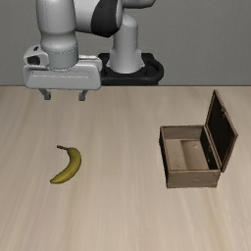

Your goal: Pick up the banana and place it in the box

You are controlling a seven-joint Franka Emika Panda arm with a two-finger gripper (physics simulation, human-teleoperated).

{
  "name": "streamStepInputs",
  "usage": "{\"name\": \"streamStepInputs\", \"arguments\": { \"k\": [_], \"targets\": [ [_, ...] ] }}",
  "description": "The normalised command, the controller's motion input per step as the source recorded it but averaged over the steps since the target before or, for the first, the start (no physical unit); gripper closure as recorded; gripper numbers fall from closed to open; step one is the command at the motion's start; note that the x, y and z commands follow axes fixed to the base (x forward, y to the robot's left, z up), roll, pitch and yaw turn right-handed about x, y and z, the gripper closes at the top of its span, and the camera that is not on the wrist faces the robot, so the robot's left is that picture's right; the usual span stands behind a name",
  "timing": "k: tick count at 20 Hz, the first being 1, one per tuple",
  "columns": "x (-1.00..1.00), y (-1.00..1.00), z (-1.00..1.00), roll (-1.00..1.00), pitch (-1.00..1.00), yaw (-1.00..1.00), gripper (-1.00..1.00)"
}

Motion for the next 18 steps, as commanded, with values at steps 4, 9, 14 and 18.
{"name": "streamStepInputs", "arguments": {
  "k": [4,9,14,18],
  "targets": [
    [0.25,0.25,-0.50,0.00,0.00,0.00,-1.00],
    [0.00,0.00,-1.00,0.00,0.00,0.00,-1.00],
    [0.00,0.00,-1.00,0.00,0.00,0.00,-1.00],
    [0.00,0.00,-1.00,0.00,0.00,0.00,-1.00]
  ]
}}
